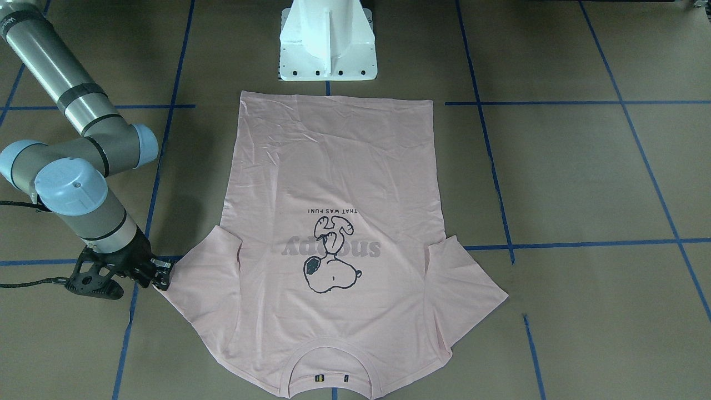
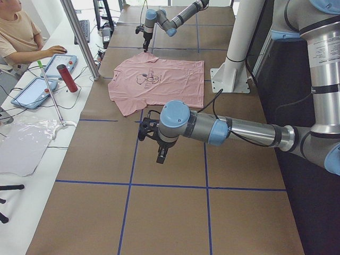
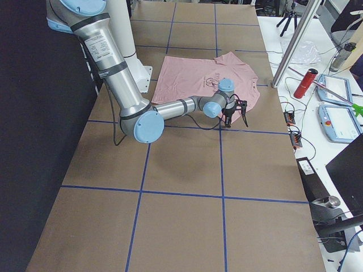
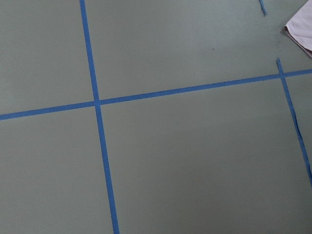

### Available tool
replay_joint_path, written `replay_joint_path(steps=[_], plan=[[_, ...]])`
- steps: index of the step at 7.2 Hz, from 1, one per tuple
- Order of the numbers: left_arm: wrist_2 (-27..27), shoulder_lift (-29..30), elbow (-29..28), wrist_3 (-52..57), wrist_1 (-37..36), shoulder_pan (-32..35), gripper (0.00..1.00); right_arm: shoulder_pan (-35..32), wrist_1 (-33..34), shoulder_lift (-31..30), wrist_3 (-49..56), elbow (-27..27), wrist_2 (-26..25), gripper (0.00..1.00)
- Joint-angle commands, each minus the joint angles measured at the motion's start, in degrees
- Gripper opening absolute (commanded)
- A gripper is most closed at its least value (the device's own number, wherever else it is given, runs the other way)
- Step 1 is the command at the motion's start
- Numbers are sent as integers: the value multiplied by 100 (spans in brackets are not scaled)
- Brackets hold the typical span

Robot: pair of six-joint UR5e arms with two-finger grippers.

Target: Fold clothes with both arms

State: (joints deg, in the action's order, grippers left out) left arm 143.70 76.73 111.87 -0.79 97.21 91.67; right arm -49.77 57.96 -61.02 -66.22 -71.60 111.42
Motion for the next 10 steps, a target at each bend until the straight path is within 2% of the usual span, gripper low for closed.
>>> replay_joint_path(steps=[1,4,5,6,8,9,10], plan=[[0,-9,-7,0,0,0,100,63,-31,-6,21,5,-33,0],[9,-9,10,0,0,9,100,108,-40,195,-14,-248,-33,0],[9,-70,45,0,9,9,100,151,30,474,-84,-249,-76,0],[9,-79,63,0,9,9,100,352,39,677,-563,-206,-129,0],[9,-79,63,0,0,9,100,669,240,1370,-1084,292,-778,0],[26,-79,63,0,9,9,100,766,233,1739,-1130,791,-997,0],[157,-79,37,0,0,9,100,767,224,1865,-1113,988,-1043,0]])
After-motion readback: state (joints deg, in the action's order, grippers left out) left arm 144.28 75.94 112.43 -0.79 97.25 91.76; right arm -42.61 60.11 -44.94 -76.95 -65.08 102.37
